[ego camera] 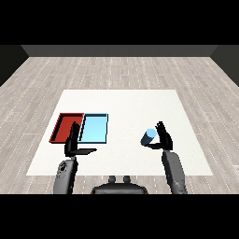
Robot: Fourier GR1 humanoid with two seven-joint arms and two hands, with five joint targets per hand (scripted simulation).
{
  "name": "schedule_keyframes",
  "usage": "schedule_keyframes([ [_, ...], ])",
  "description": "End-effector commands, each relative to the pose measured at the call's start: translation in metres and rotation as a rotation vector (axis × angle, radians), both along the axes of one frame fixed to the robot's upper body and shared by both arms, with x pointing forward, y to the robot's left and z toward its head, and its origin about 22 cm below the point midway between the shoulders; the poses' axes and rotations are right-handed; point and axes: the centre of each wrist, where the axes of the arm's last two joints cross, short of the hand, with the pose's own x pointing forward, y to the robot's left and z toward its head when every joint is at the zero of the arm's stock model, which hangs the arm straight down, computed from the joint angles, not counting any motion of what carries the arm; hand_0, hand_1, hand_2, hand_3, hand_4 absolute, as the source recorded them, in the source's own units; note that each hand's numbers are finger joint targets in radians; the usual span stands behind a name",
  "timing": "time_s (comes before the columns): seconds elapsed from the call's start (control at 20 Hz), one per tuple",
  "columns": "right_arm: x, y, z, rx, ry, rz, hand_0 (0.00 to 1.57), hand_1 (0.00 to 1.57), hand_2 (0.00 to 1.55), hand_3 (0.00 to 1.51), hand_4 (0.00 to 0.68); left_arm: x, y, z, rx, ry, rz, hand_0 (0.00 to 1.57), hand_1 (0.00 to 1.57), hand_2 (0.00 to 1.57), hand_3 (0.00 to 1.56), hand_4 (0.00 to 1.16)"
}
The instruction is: Pick the blue can and put it in the blue box
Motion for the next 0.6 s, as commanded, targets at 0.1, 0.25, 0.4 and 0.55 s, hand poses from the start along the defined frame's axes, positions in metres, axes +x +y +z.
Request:
schedule_keyframes([
  [0.1, 0.010, -0.001, 0.004, 0.032, 0.032, -0.001, 0.00, 0.00, 0.00, 0.00, 0.000, -0.004, -0.010, 0.002, -0.015, 0.002, 0.020, 0.00, 0.00, 0.00, 0.00, 0.00],
  [0.25, 0.011, 0.012, 0.001, 0.053, 0.055, -0.002, 0.00, 0.00, 0.00, 0.00, 0.000, 0.000, 0.010, -0.006, -0.020, -0.028, 0.004, 0.00, 0.00, 0.00, 0.00, 0.00],
  [0.4, 0.028, 0.016, -0.018, 0.056, 0.071, -0.001, 0.00, 0.00, 0.00, 0.00, 0.000, 0.005, 0.013, -0.001, 0.007, -0.011, 0.025, 0.00, 0.00, 0.00, 0.00, 0.00],
  [0.55, 0.025, 0.006, -0.030, 0.091, 0.062, -0.003, 0.00, 0.00, 0.00, 0.00, 0.000, 0.008, 0.007, 0.014, 0.031, -0.024, 0.033, 0.00, 0.00, 0.00, 0.00, 0.00],
])
